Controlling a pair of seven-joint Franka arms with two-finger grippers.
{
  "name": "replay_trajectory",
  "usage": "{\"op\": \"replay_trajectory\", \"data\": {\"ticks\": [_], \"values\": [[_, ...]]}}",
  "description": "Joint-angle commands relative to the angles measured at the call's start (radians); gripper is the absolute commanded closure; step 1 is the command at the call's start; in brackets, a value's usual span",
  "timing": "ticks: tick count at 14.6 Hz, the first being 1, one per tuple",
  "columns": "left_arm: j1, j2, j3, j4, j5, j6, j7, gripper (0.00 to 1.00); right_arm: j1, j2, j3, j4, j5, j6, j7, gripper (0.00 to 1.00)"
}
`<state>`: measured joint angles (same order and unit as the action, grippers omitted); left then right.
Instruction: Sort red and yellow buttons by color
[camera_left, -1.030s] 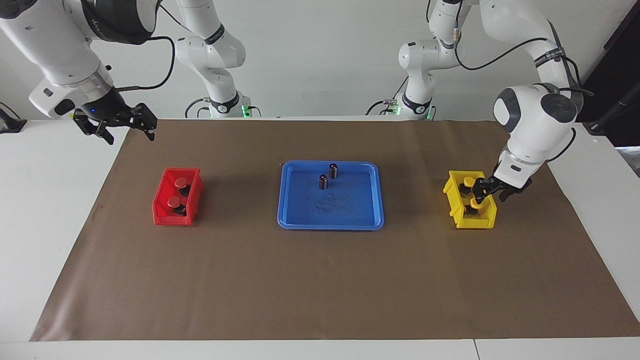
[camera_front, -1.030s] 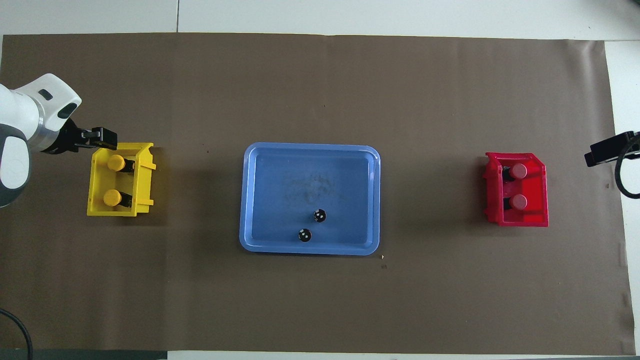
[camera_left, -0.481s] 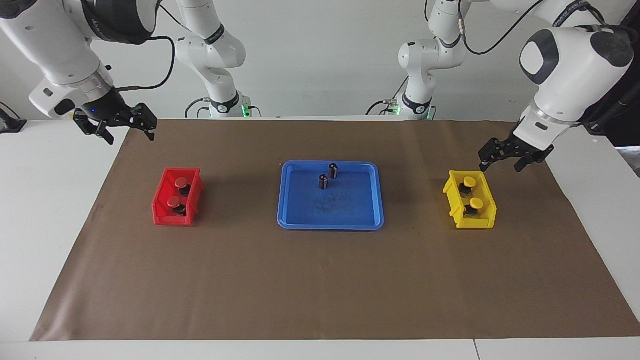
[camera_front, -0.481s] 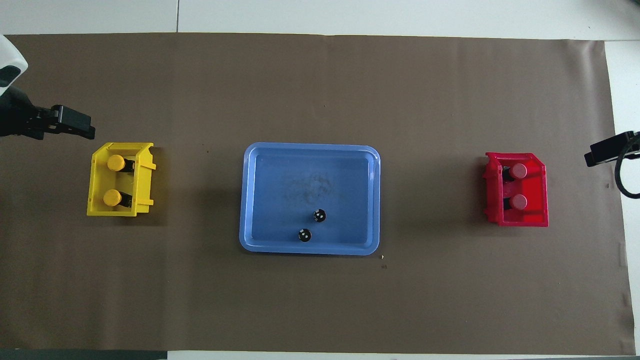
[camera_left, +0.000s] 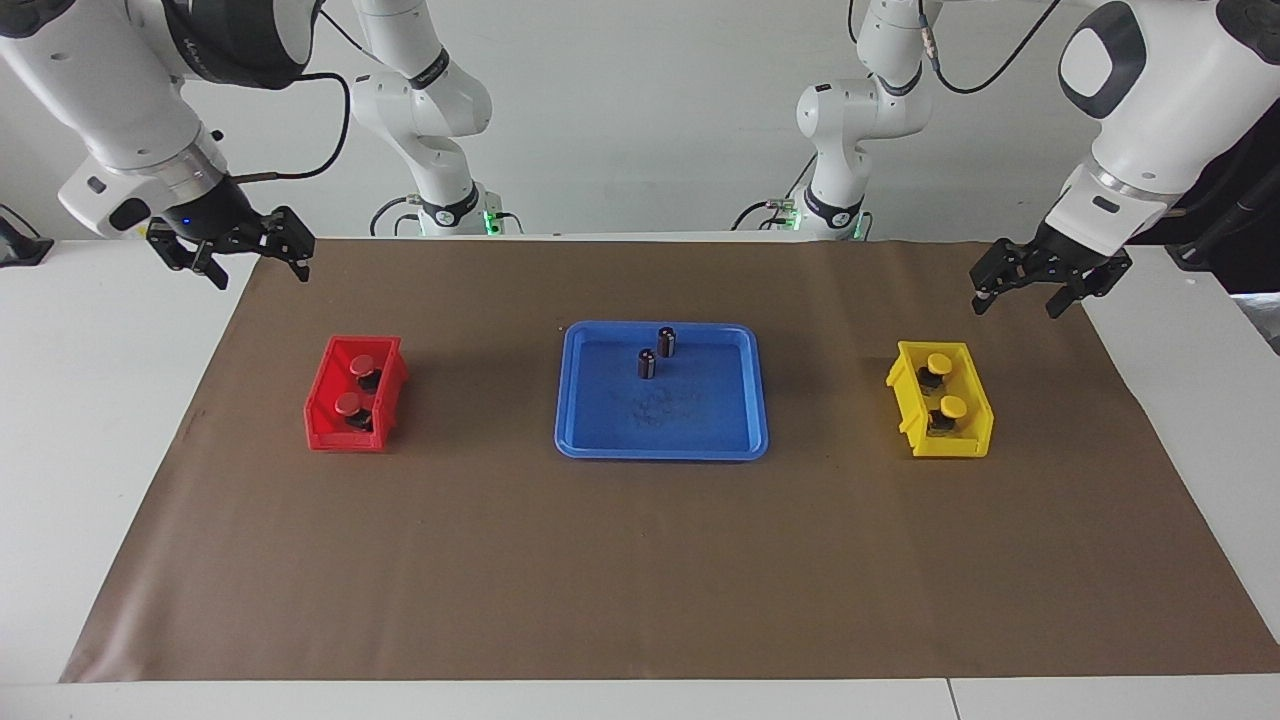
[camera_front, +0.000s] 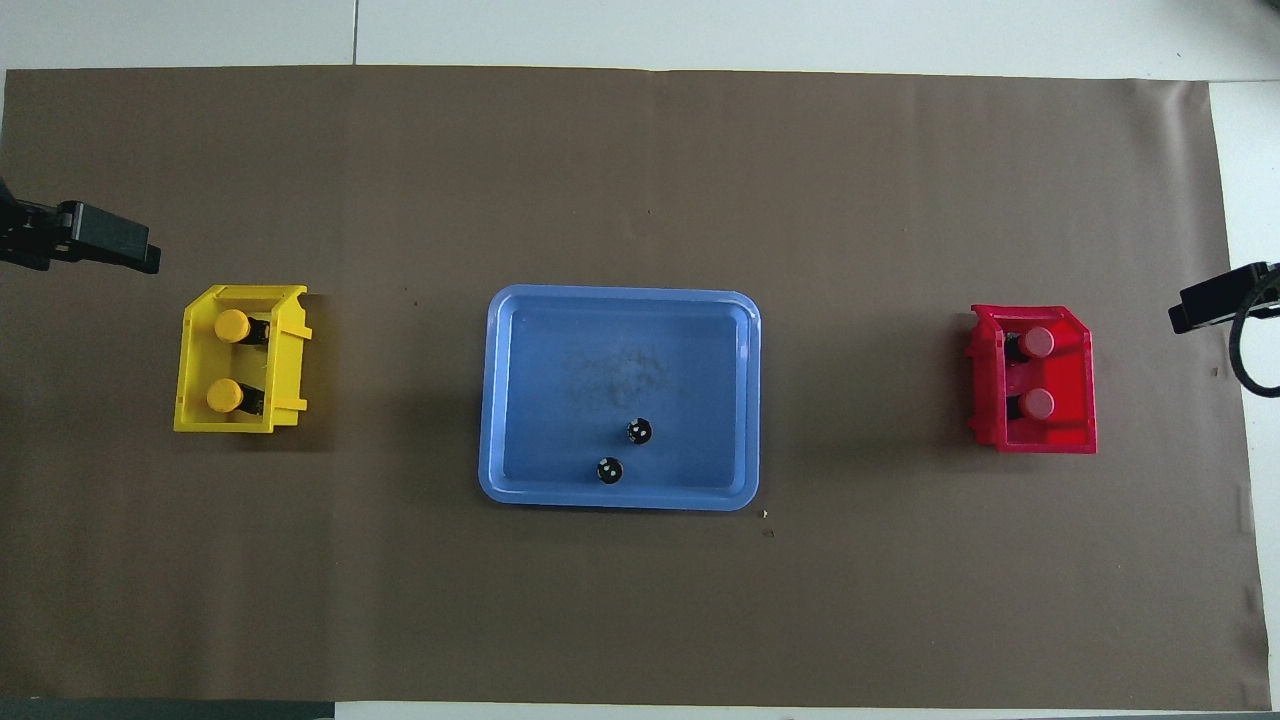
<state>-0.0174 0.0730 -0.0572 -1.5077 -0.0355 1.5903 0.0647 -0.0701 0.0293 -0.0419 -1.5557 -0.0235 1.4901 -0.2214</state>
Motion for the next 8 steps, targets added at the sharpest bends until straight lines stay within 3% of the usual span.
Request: {"op": "replay_trajectory", "data": {"ticks": [1,8], "values": [[-0.004,-0.012,0.007,0.014,-0.015,-0.033,0.007,0.0,0.001,0.0,0.002,0.0,-0.01,-0.007,0.011,0.0],[-0.015,-0.021,0.004,0.043,0.034,-0.107,-0.029,0.0,0.001,0.0,0.002,0.0,-0.01,-0.005,0.011,0.0]]}}
